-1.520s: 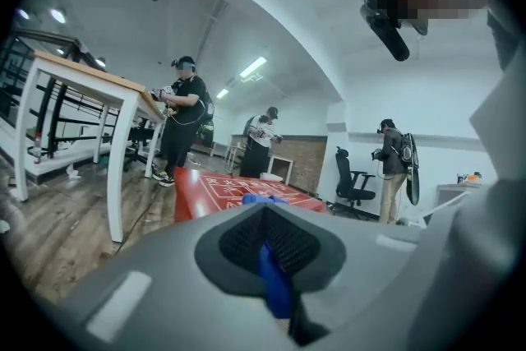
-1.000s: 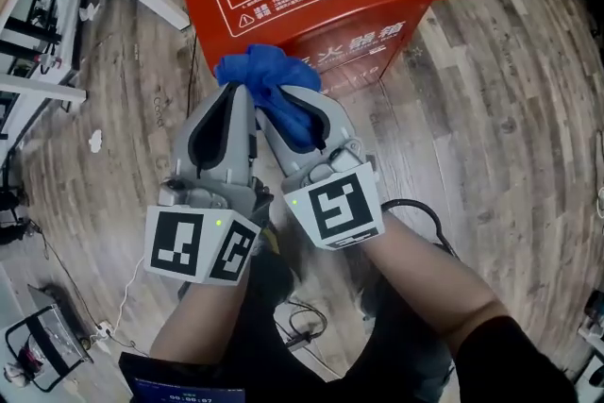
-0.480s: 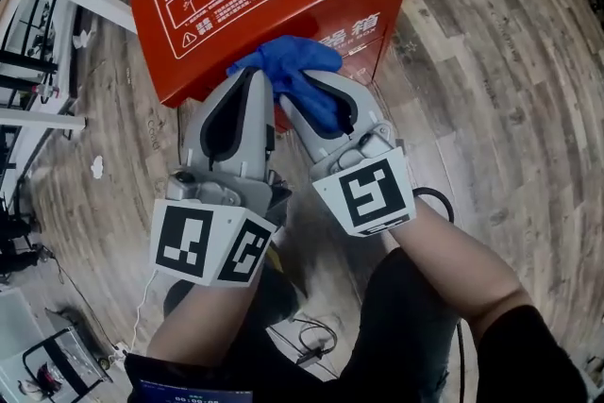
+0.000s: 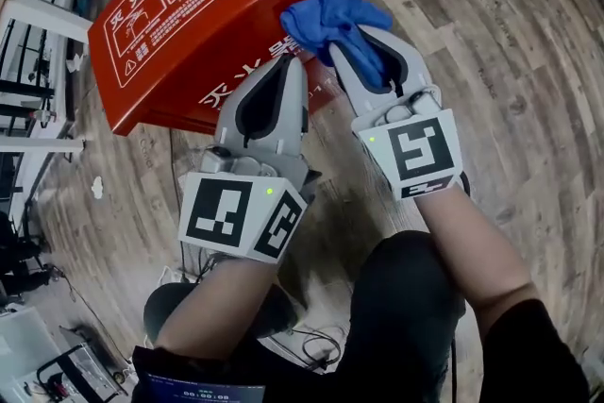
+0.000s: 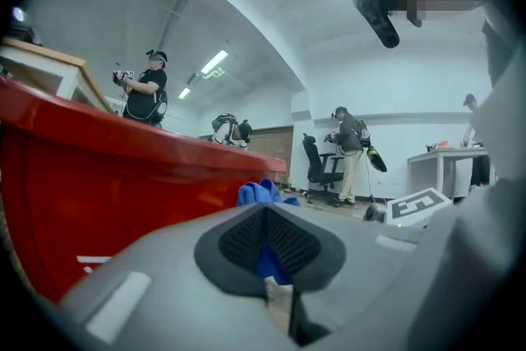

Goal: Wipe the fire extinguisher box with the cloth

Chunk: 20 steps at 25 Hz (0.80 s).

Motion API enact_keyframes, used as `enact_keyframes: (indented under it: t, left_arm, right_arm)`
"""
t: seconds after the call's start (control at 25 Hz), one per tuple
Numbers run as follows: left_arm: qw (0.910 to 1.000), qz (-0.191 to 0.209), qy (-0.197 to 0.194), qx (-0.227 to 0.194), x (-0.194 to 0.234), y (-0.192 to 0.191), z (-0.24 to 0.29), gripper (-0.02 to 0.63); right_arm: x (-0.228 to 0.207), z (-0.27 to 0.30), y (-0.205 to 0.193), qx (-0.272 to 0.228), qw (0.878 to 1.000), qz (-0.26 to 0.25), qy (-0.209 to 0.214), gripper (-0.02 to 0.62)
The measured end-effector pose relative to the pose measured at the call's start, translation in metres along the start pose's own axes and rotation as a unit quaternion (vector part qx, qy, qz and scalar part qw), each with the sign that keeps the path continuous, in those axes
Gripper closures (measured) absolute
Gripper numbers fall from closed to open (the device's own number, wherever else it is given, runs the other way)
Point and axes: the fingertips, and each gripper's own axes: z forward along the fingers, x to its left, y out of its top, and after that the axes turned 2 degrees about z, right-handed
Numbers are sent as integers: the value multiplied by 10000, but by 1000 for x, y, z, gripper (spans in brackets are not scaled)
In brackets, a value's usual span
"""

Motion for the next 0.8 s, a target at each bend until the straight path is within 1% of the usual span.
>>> enact_keyframes:
  t: [0.12,0.2,0.36,0.52,0.64,0.8]
  left_arm:
    - [10000,1,-63,31,-12,-13,14,603]
    - [9999,11,-67,79,-16,-22,18,603]
    - [9998,33,22,199,-14,-35,14,603]
    - [9994,90,195,284,-4,-44,2,603]
    - [9989,106,355,301,11,-49,-4,604]
    - [9970,41,704,317,30,-62,-19,604]
  right_arm:
    - [-24,-1,-5,-140,9998,-92,-140,466]
    - [-37,-2,-10,-169,9996,-45,-233,466]
    - [-45,-1,-20,-177,9994,-1,-296,466]
    - [-34,0,-30,-108,9998,13,-190,466]
    - [-19,4,-35,-100,9999,36,-91,466]
    - [15,8,-46,24,9996,89,275,466]
